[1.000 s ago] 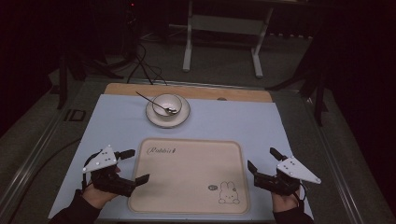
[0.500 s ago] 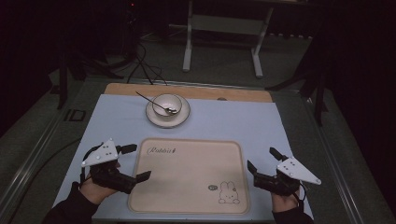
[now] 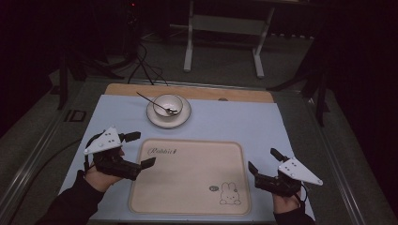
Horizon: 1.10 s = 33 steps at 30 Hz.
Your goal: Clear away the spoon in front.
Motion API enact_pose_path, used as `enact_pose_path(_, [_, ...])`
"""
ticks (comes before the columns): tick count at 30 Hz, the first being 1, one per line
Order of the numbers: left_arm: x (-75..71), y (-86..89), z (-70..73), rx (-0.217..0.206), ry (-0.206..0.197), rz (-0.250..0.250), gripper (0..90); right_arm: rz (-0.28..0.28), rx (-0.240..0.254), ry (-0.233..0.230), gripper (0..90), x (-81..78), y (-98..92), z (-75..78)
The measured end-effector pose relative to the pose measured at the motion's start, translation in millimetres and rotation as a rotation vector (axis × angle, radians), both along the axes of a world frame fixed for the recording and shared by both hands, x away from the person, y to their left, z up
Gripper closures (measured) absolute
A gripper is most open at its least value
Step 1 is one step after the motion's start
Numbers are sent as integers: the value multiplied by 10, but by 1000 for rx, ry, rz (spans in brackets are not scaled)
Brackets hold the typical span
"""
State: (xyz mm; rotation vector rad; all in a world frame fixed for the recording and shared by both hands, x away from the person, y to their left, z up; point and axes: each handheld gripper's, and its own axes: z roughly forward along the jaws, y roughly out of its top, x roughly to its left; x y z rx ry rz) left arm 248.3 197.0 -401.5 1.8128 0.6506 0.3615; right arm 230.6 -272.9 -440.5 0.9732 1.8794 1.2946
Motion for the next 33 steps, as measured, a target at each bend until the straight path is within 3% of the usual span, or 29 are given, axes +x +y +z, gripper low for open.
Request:
enact_pose_path(13, [299,66,211,-23,-29,66,52,7,2,7,114,2,15,-8])
enact_pose_path(23, [619,62,217,-13,-6,141,102,13,-6,4,113,-3,32,-12])
enact_pose_path(33, [930,100,196,-38,30,207,128,25,-11,0,113,-15,46,-11])
